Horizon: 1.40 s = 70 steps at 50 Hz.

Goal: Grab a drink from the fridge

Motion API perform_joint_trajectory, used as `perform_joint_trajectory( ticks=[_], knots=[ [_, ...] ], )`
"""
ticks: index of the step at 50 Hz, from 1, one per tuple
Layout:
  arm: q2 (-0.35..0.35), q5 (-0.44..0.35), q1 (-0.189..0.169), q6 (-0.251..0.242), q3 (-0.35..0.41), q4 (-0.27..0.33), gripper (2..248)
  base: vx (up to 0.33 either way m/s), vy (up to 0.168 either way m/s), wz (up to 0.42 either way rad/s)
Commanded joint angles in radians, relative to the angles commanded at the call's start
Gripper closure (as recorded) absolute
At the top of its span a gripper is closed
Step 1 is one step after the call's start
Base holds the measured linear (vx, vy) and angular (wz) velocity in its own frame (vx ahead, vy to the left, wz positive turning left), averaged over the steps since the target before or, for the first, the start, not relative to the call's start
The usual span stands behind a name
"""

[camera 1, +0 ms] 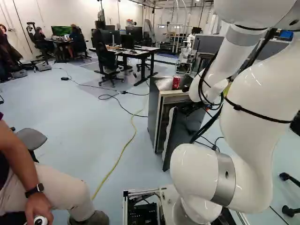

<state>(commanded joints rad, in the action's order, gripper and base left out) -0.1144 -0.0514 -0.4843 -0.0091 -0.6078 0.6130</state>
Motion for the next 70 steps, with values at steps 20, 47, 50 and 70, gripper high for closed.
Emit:
perform_joint_trajectory(
  ticks=[20, 47, 50, 70],
  knots=[
    [-0.027, 0.000, 0.025, 0.000, -0.031, 0.000, 3, 0.000, 0.000, 0.000],
    [-0.065, 0.000, 0.058, 0.000, -0.074, 0.000, 3, 0.000, 0.000, 0.000],
    [-0.069, 0.000, 0.061, 0.000, -0.079, 0.000, 3, 0.000, 0.000, 0.000],
    [-0.097, 0.000, 0.084, 0.000, -0.112, -0.008, 3, 0.000, 0.000, 0.000]
  ],
)
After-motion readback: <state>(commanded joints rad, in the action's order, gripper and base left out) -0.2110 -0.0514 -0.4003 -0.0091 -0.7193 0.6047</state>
